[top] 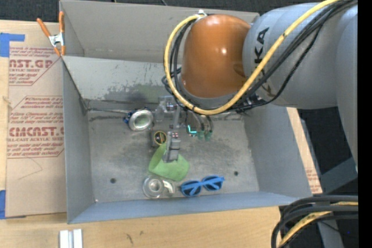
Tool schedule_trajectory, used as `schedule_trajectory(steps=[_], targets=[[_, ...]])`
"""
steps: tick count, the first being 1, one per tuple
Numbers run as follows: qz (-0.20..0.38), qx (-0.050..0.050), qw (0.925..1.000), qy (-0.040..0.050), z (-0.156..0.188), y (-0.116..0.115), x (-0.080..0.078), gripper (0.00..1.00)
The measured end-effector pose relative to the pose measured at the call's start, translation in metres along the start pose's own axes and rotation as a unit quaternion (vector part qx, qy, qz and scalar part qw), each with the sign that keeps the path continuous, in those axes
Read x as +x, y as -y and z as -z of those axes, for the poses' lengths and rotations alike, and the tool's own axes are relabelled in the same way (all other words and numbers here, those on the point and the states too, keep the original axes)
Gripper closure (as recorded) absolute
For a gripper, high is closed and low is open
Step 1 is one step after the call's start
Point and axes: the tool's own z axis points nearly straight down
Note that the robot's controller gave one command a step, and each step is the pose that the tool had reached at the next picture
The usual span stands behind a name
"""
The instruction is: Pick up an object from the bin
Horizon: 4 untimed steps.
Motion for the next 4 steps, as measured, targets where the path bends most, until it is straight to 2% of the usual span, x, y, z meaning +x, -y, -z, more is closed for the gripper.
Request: schedule_trajectory(steps=[1,2,3,4], targets=[[0.162,-0.001,0.9867,0.0093,-0.133,0.023,0.038,0.00],[0.162,0.000,0.9868,0.0037,-0.130,0.024,0.038,1.00],[0.170,0.001,0.9854,0.0074,-0.015,0.016,0.041,1.00],[0.305,0.002,0.9523,0.0053,0.039,0.041,0.047,1.00]])
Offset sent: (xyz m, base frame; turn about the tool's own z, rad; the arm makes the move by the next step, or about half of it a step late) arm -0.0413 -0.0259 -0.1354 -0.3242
